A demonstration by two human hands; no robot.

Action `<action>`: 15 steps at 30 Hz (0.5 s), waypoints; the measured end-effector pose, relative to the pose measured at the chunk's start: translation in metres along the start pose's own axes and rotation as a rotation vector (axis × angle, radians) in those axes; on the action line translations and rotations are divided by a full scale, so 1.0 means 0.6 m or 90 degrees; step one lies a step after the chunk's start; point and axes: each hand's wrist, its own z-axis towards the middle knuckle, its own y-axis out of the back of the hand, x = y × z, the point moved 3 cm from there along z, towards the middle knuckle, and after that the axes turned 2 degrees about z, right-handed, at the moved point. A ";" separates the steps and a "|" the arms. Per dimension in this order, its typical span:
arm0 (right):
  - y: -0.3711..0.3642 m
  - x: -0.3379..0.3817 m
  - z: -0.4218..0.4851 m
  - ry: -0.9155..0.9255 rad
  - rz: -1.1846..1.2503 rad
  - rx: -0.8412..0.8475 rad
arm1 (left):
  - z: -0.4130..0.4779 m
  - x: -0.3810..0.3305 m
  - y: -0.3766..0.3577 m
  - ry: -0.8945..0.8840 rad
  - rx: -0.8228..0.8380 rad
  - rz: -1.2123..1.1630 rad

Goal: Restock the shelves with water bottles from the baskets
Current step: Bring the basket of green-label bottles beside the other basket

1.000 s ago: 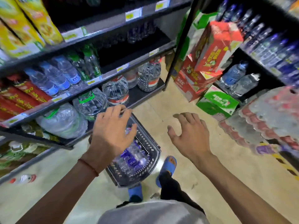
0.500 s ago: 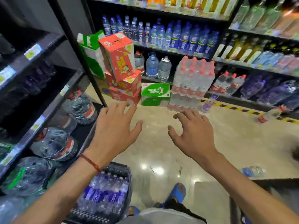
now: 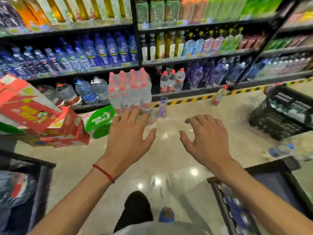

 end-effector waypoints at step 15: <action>-0.019 -0.335 0.300 -0.396 -0.104 -0.030 | 0.634 -0.206 -0.095 -0.382 0.016 -0.039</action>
